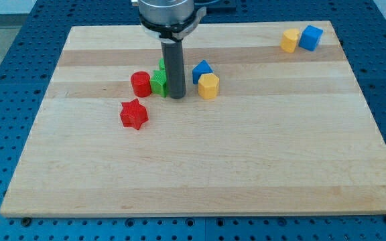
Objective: Nudge the yellow hexagon
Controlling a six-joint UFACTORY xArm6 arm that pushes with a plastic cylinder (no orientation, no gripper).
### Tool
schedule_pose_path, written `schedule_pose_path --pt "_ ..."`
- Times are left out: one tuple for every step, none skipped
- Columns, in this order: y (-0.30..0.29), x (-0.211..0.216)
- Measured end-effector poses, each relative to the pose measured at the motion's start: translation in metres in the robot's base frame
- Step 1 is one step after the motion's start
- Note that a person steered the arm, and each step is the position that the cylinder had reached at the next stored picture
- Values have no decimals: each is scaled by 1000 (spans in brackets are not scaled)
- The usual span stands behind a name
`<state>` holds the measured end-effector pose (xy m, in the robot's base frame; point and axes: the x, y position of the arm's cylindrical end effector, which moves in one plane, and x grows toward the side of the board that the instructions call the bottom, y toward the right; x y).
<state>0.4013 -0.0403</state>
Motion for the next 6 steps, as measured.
schedule_pose_path --pt "21 0" --pt "30 0" --pt "30 0" --pt "21 0" --pt "-5 0" --pt "-16 -4"
